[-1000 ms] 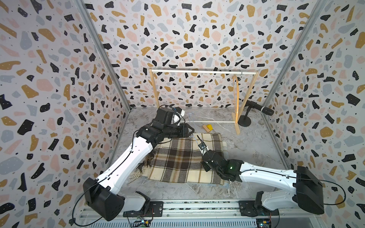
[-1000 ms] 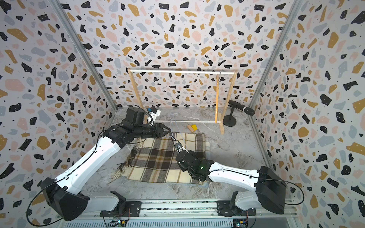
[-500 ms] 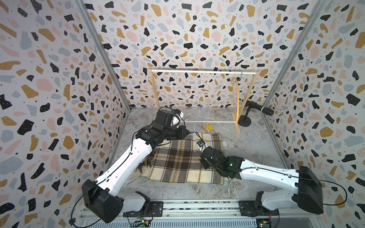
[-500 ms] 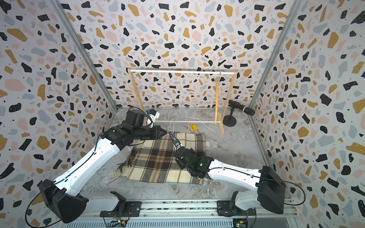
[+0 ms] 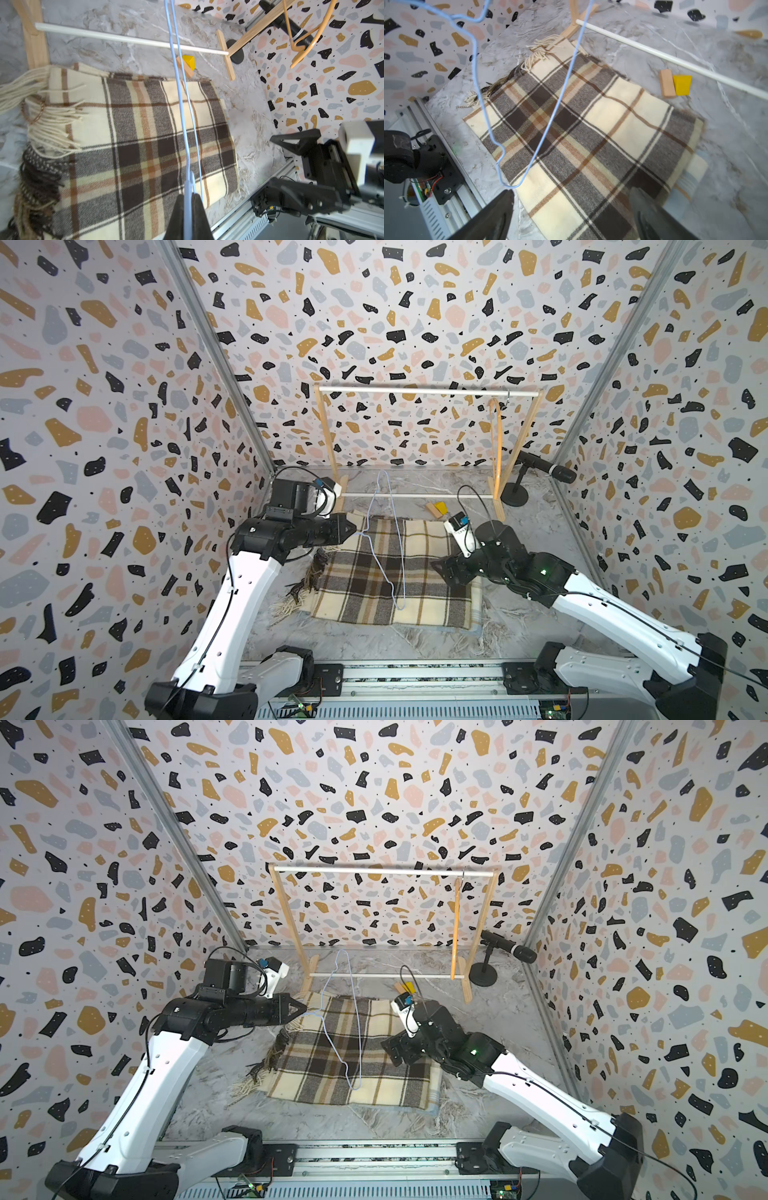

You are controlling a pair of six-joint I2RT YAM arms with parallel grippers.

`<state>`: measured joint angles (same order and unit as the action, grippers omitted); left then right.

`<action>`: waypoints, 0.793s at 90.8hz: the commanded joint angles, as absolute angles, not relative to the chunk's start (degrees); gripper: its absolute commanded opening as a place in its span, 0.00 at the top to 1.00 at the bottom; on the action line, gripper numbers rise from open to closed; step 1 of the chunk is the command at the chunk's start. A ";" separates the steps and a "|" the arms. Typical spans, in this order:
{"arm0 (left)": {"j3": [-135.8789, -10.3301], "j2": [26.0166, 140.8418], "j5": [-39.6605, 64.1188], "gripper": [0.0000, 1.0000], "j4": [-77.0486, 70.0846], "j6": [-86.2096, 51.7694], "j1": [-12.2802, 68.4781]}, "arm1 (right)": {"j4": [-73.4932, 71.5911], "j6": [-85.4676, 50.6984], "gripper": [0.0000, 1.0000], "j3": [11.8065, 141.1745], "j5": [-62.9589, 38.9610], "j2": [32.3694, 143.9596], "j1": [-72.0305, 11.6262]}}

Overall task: Hang the scarf on the hanger
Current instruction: Pick up the hanger from the clothesline, then hang the scarf on the hanger.

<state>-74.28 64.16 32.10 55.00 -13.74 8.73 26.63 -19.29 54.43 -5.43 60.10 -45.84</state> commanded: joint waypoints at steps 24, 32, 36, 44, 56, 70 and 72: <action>-70.18 66.51 36.78 1.00 62.46 -3.90 3.78 | 18.58 -36.34 0.05 37.67 -30.62 59.58 -25.92; -70.53 68.72 36.61 1.00 61.48 -2.68 3.68 | 12.97 -39.12 0.06 34.92 -32.94 61.41 -22.66; -71.01 70.11 36.22 1.00 61.50 -1.85 3.64 | 10.84 -40.38 0.07 33.86 -34.13 62.88 -21.20; -72.36 72.98 35.17 1.00 62.47 0.17 3.65 | 7.88 -41.65 0.11 32.87 -35.49 66.31 -19.53; -74.02 75.86 34.80 1.00 61.84 1.28 3.68 | 5.69 -41.79 0.15 32.79 -35.56 70.51 -18.60; -74.78 77.90 34.52 1.00 61.09 1.73 3.69 | 6.10 -41.34 0.16 32.65 -33.62 72.56 -17.56; -74.73 78.19 34.49 1.00 61.02 1.86 3.69 | 6.60 -41.01 0.16 32.68 -32.90 72.61 -17.40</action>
